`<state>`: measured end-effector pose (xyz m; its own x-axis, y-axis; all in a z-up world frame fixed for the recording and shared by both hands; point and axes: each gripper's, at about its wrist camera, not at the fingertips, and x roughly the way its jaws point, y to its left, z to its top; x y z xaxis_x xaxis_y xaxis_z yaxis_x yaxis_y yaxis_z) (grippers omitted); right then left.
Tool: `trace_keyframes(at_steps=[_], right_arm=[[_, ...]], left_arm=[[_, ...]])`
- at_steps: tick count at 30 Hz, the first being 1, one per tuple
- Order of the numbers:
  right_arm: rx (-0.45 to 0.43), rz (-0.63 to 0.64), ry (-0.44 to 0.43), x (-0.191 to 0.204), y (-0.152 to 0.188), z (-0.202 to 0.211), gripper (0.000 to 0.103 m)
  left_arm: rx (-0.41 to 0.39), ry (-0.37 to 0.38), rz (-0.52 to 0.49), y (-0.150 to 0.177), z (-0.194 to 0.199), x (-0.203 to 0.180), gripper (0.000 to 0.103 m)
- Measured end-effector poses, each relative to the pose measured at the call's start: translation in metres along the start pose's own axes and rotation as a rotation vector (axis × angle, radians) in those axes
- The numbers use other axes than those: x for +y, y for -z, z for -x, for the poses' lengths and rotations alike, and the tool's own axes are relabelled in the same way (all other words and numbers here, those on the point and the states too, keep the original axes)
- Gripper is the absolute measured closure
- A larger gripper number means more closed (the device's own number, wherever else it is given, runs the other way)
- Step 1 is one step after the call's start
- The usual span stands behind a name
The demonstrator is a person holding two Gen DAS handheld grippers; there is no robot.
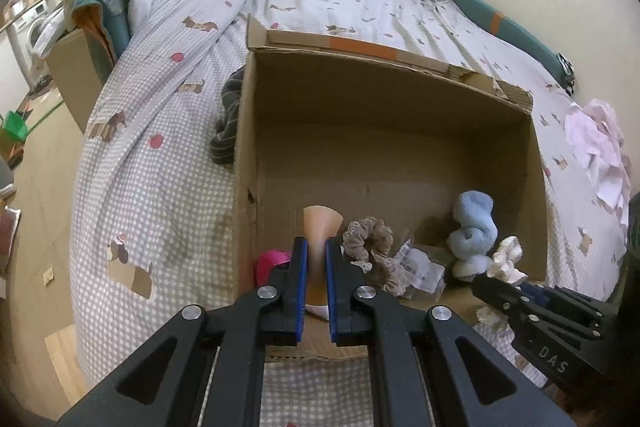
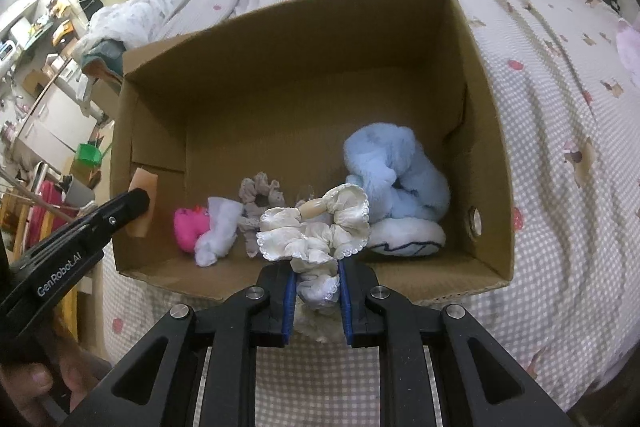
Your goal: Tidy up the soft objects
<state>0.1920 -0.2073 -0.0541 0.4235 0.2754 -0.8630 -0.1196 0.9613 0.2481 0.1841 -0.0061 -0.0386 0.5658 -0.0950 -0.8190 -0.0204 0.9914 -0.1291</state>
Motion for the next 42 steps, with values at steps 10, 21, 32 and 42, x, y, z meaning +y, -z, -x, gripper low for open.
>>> trace_keyframes(at_steps=[10, 21, 32, 42], right_arm=[[-0.008, -0.045, -0.013, -0.008, -0.002, 0.0, 0.083], [-0.051, -0.113, -0.03, -0.018, -0.005, 0.009, 0.038], [-0.228, -0.133, -0.029, -0.014, -0.009, 0.045, 0.0], [-0.319, -0.077, -0.028, -0.007, 0.004, 0.078, 0.0]], left_arm=[[-0.022, -0.017, -0.049, 0.005, 0.003, -0.01, 0.091], [-0.06, -0.036, -0.038, 0.004, 0.013, -0.014, 0.048], [-0.215, -0.065, -0.048, 0.005, 0.068, -0.013, 0.046], [-0.299, -0.112, -0.034, 0.013, 0.107, -0.002, 0.014]])
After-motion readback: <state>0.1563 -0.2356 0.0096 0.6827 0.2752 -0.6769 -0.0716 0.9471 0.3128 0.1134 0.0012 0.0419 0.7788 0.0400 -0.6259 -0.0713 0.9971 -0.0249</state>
